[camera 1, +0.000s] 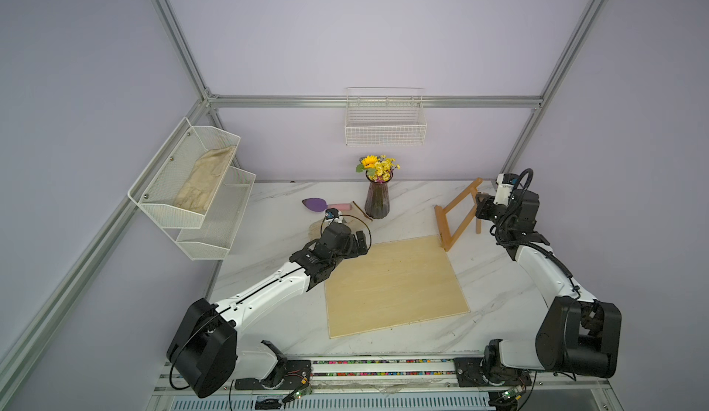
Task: Assemble the easel
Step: Place the easel at the center of the board.
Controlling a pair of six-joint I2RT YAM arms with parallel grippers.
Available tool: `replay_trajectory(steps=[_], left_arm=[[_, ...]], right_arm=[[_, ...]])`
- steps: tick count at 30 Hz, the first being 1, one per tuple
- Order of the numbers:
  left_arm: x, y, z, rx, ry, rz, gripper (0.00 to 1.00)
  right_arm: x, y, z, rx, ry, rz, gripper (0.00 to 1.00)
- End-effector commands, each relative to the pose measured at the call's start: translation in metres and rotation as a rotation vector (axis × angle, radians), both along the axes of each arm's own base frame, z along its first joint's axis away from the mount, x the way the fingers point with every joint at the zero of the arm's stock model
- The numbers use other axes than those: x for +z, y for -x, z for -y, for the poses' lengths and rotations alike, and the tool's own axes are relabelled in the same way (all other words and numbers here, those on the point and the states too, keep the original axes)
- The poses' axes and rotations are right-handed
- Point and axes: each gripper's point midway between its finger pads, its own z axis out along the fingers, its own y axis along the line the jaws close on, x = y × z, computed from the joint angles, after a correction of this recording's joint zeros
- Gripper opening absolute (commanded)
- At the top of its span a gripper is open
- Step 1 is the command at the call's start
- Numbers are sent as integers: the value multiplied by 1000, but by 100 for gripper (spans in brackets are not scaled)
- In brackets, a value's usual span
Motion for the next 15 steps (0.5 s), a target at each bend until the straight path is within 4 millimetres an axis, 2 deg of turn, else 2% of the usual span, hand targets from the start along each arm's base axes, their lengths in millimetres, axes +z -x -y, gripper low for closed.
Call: replay_trajectory(steps=[1, 15], left_arm=[[-2, 3, -12, 24, 11, -8, 100], [3, -3, -9, 12, 23, -7, 100]], right_arm=[[-13, -2, -21, 54, -72, -85, 0], [-32, -27, -7, 15, -6, -221, 0]])
